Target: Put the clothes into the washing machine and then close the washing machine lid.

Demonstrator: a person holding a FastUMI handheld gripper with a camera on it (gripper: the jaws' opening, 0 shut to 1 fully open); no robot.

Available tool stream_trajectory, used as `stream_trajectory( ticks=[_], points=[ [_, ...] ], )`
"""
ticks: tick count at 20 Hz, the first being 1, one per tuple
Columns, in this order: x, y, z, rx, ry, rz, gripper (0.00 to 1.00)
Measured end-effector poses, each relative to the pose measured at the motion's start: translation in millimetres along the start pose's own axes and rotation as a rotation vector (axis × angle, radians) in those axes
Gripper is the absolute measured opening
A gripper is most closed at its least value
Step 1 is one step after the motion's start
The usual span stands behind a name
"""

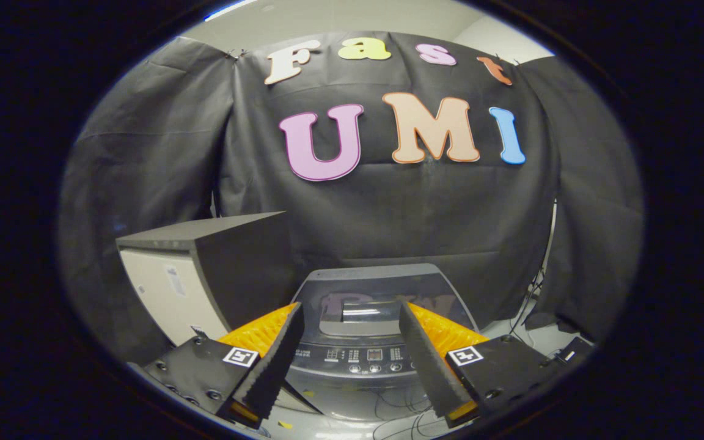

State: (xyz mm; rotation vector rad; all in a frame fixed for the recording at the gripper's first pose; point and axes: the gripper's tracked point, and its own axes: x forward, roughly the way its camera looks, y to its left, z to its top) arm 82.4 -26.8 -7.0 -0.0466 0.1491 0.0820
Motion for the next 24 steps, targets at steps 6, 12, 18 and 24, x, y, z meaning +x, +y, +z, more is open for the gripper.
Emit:
stream_trajectory(
  ticks=[6,12,18,24],
  points=[
    [-38.3,34.0,-14.7,-0.048,-0.028,0.167,0.98],
    [-60.8,29.0,-17.7,-0.086,-0.004,0.215,0.98],
    [-59.9,6.9,-10.8,-0.083,-0.023,0.209,0.98],
    [-60.1,-15.6,1.0,-0.014,-0.047,0.182,0.97]
  ],
)
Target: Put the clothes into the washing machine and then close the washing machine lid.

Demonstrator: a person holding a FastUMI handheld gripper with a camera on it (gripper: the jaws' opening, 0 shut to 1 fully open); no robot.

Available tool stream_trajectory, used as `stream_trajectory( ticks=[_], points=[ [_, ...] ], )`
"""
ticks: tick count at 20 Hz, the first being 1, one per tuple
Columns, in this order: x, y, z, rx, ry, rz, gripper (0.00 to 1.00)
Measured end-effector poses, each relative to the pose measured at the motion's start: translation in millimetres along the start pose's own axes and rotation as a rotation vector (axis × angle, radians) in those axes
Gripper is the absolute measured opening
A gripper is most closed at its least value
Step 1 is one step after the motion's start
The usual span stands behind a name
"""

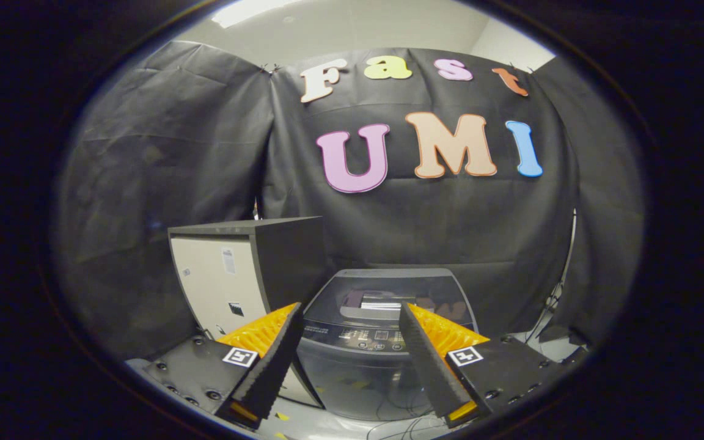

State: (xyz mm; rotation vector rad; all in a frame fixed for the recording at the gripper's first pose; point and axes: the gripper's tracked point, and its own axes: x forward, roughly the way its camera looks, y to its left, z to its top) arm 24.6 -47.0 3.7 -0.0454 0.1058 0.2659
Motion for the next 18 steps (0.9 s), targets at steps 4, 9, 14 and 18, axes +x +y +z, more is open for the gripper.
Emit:
stream_trajectory(
  ticks=[4,9,14,18],
  points=[
    [-3.3,-2.9,4.0,0.048,-0.011,0.001,0.97],
    [-3.5,-3.6,4.9,0.051,-0.012,0.002,0.97],
    [-4.5,-1.9,6.8,0.035,-0.018,0.006,0.97],
    [-6.4,-3.2,11.5,0.037,-0.032,0.003,0.97]
  ],
)
